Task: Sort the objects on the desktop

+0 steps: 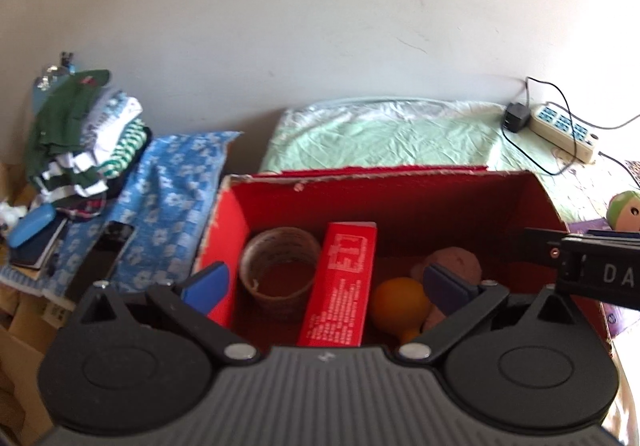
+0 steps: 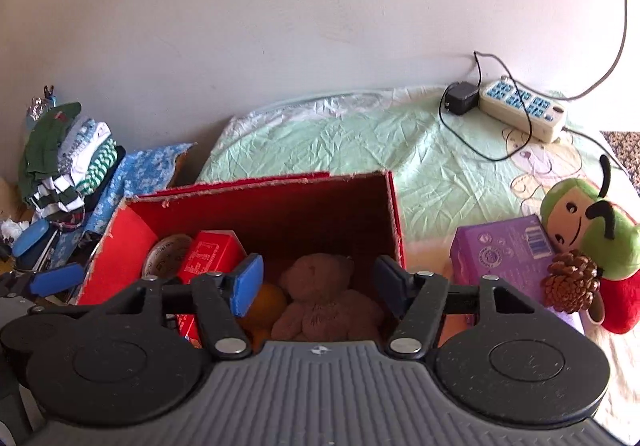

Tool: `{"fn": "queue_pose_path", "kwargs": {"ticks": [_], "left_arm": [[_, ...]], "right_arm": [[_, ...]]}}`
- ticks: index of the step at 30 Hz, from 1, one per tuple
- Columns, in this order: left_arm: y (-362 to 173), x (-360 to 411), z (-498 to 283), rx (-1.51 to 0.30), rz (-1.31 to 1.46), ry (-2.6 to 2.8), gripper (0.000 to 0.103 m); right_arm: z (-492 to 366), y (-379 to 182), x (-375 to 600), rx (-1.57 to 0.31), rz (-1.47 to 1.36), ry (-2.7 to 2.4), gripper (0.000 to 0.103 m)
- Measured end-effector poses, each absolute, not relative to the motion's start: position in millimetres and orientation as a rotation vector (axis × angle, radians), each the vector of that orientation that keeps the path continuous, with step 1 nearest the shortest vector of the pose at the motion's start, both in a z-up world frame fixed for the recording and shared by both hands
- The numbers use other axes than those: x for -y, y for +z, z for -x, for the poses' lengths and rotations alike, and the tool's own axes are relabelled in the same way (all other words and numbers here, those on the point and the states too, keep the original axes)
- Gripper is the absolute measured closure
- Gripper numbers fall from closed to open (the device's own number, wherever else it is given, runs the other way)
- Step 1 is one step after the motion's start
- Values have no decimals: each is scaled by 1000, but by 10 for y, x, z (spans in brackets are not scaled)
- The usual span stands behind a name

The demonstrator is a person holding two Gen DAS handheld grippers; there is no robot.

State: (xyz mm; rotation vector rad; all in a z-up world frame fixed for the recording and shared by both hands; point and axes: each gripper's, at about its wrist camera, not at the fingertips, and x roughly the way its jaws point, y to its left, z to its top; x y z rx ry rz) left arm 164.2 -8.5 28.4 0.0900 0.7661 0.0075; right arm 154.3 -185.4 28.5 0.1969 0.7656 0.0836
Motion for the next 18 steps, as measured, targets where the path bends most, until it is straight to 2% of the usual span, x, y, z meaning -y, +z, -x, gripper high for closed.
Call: {"fn": "queue_pose_path", "kwargs": {"ticks": [3,10,18], "left_arm": [[369,52,-1555,-759,-60,63,0],[445,59,-1357,-765,-55,146,0],[503,15,-1069,-721,-12,160,0]], "right_arm": [[-1469,358,1882,-732,-186,98,35],[-1307,444,1961,-690,-159,135,22],[-1142,404,1976,-698,-160,172,22]]}}
